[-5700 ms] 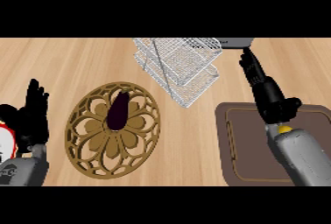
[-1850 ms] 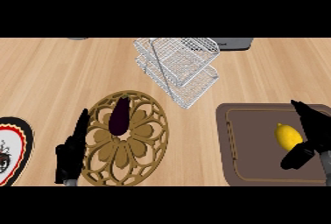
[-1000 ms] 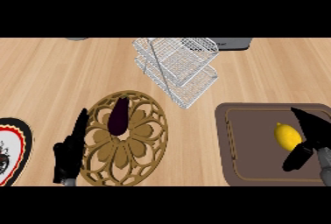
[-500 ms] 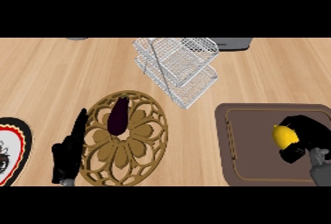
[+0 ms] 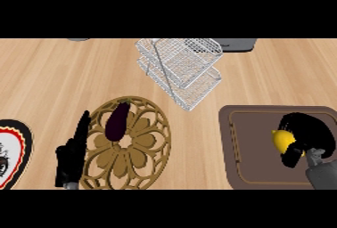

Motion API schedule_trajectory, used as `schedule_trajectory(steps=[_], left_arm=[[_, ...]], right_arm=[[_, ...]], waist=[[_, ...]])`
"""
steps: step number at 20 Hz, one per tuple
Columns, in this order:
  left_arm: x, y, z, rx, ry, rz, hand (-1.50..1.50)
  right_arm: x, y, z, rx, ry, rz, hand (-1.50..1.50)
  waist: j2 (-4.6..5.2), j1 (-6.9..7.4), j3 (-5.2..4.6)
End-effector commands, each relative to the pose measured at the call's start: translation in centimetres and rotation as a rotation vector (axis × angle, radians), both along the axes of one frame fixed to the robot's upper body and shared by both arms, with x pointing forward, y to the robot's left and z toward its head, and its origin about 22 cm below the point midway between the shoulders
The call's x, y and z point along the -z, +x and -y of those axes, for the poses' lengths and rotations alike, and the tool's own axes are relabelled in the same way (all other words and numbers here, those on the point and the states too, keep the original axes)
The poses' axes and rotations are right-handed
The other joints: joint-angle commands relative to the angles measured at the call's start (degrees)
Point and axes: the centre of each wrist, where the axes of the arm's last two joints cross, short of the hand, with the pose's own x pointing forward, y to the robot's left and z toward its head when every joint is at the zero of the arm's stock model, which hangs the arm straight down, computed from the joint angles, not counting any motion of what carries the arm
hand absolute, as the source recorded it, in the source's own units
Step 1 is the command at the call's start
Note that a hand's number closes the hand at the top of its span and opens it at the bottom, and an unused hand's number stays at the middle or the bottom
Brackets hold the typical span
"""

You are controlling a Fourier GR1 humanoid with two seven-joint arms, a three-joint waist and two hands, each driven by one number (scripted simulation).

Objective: Pick the lemon from the tray and place it in the tiered basket

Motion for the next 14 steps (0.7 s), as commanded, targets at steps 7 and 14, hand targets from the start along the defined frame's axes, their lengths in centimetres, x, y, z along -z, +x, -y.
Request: schedule_trajectory(steps=[7, 14], left_arm=[[1.7, -1.0, -0.6, -0.022, -0.028, -0.103, 0.00], [1.7, -1.3, -0.7, -0.023, -0.019, -0.114, 0.00]], right_arm=[[-1.5, -2.7, -19.2, 0.253, 0.221, 0.171, 1.50], [-9.6, -3.8, -20.9, 0.322, 0.380, 0.533, 1.50]], waist=[[0.41, -0.29, -0.29], [-0.13, -1.28, -0.33]])
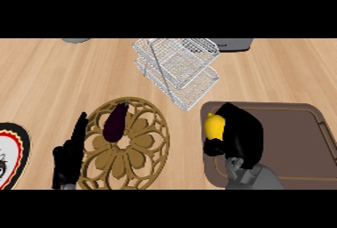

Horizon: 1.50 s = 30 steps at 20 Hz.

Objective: Pick the lemon from the tray and place it in the tiered basket

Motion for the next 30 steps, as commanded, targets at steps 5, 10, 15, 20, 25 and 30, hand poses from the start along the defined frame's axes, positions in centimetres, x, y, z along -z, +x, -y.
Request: schedule_trajectory(steps=[5, 10, 15, 20, 25, 30], left_arm=[[1.4, -0.9, -0.1, 0.011, -0.023, -0.084, 0.00], [1.2, -0.7, -0.9, 0.001, -0.019, -0.087, 0.00], [1.4, -0.7, 0.5, 0.016, -0.033, -0.077, 0.00], [0.9, -0.5, 0.8, 0.049, -0.018, -0.069, 0.00], [1.2, 0.4, 1.1, 0.046, -0.021, -0.067, 0.00], [0.9, -0.2, 0.0, 0.049, -0.025, -0.078, 0.00]], right_arm=[[-9.8, -3.7, -3.3, 0.177, 0.095, 0.377, 1.50], [-13.7, -4.9, -3.8, 0.163, -0.037, 0.444, 1.50], [-15.4, -3.2, -4.2, 0.194, -0.048, 0.473, 1.50], [-17.6, 0.2, -4.7, 0.247, -0.055, 0.467, 1.50], [-20.1, 2.9, -5.2, 0.267, -0.039, 0.450, 1.50], [-21.5, 7.0, -4.1, 0.251, 0.004, 0.421, 1.50]], waist=[[0.04, -0.05, -0.56], [0.04, 0.05, -0.60], [0.45, 0.83, -0.53], [0.79, 2.03, -0.50], [1.09, 2.26, -0.54], [1.30, 2.54, -0.41]])
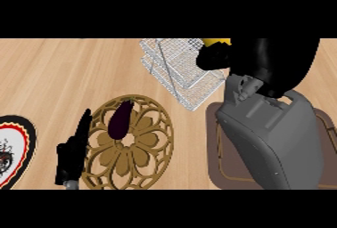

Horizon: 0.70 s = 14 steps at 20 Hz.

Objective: Pick the lemon from the tray and place it in the tiered basket

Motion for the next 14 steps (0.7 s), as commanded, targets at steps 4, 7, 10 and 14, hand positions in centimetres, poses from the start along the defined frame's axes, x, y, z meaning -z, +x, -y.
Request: schedule_trajectory(steps=[4, 7, 10, 14], left_arm=[[1.6, -1.5, 0.8, 0.015, -0.038, -0.077, 0.00], [1.7, -0.7, -0.1, -0.003, -0.019, -0.095, 0.00], [1.0, 1.0, 0.8, 0.007, -0.021, -0.072, 0.00], [1.5, 0.1, 1.0, 0.002, -0.015, -0.054, 0.00]], right_arm=[[-1.0, 4.9, -1.0, 0.090, 0.061, -0.179, 1.50], [-0.3, 6.7, -1.1, 0.088, 0.058, -0.203, 1.50], [1.7, 9.1, -1.4, 0.081, 0.066, -0.225, 1.50], [3.5, 11.1, -1.1, 0.135, 0.054, -0.272, 1.50]], waist=[[0.46, 0.30, -0.34], [0.55, -0.04, -0.33], [0.87, 0.23, -0.34], [0.84, 0.17, -0.35]])
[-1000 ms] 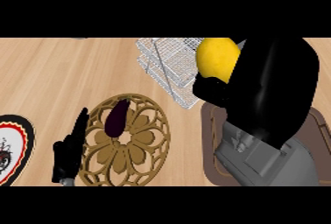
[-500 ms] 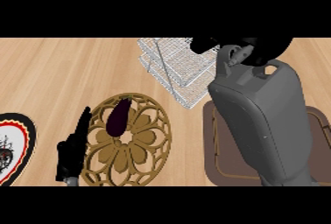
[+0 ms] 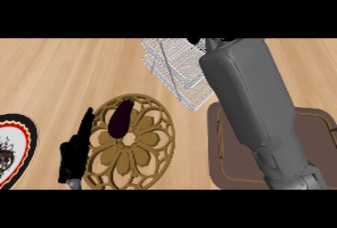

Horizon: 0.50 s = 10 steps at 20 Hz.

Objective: Pick the lemon from the tray and place it in the tiered basket

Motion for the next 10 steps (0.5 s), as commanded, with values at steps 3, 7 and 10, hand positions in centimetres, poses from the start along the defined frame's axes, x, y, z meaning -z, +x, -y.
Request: schedule_trajectory(steps=[3, 7, 10], left_arm=[[2.7, -1.3, 0.6, 0.017, -0.022, -0.091, 0.00], [1.6, -0.1, 0.7, 0.031, -0.032, -0.090, 0.00], [1.1, -0.1, -0.2, 0.033, -0.023, -0.076, 0.00]], right_arm=[[2.1, 2.5, 0.0, 0.128, 0.099, -0.035, 1.50], [3.6, 3.4, 0.7, 0.117, 0.200, 0.021, 1.50], [5.1, 3.6, 2.8, 0.111, 0.403, 0.055, -1.50]], waist=[[0.39, -0.07, -0.51], [0.63, 0.62, -0.47], [0.74, 1.14, -0.41]])
